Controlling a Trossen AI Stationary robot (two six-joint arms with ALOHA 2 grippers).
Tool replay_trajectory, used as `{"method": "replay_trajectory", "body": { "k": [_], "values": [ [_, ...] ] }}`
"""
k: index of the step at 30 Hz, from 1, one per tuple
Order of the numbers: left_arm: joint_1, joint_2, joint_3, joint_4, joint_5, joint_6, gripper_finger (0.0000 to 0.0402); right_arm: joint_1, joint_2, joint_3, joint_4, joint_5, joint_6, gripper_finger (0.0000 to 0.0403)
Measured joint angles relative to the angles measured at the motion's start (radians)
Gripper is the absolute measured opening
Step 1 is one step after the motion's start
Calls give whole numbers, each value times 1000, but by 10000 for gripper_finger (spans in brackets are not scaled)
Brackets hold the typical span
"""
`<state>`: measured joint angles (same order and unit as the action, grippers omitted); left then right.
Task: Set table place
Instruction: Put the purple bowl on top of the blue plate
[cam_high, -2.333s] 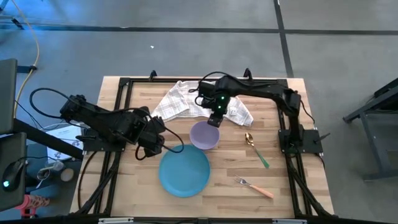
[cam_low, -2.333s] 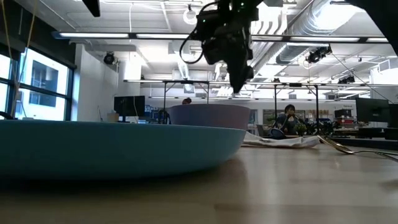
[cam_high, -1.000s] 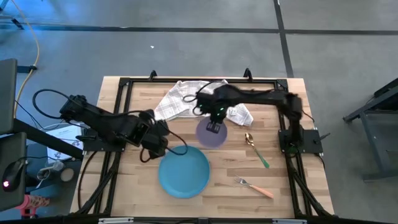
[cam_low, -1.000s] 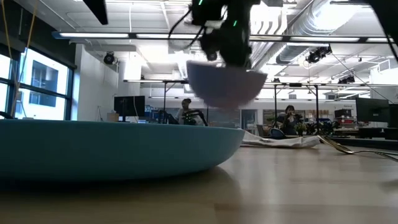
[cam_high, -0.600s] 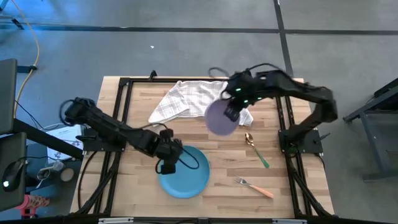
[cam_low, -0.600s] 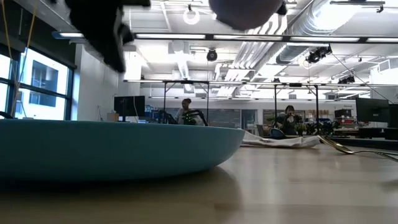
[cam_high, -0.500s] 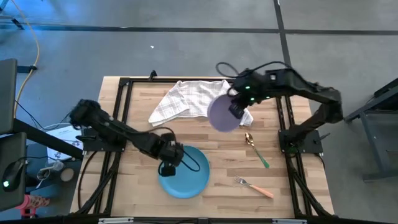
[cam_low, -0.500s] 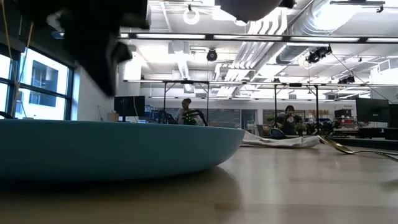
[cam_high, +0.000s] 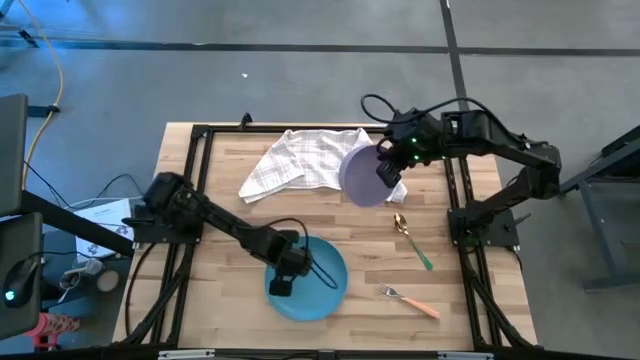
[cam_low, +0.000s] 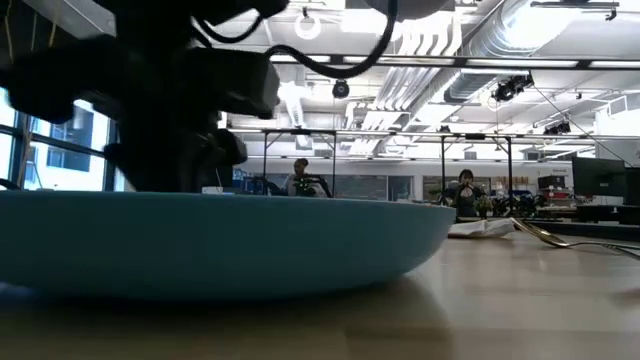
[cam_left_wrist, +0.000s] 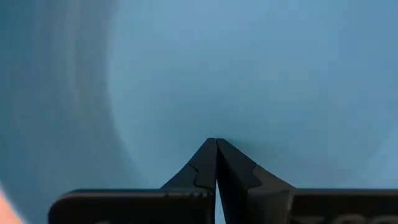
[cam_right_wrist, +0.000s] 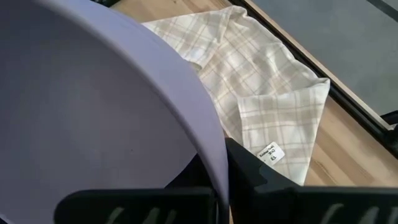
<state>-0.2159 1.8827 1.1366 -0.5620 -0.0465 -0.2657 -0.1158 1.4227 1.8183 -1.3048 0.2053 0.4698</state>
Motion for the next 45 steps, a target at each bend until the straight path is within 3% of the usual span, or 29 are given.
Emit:
{"method": "replay_trajectory", "body": {
  "k": [4, 11, 25, 38, 42, 45],
  "values": [
    [99, 7, 22, 11, -79, -15, 0, 0, -2, 0, 0, -1, -1, 0],
    [262, 6, 28, 15, -53, 29, 0, 0, -2, 0, 0, -15, -6, 0],
    [402, 4, 28, 38, -93, 112, 0, 0, -2, 0, 0, -15, -22, 0],
    [427, -33, 78, 18, -58, 137, 0, 0, -2, 0, 0, -15, -22, 0],
    [384, -119, 162, -114, -78, 158, 0, 0, -2, 0, 0, -34, 1, 0],
    [352, -214, 226, -281, -149, 159, 0, 8, -2, 0, 0, -56, 12, 0]
  ]
}}
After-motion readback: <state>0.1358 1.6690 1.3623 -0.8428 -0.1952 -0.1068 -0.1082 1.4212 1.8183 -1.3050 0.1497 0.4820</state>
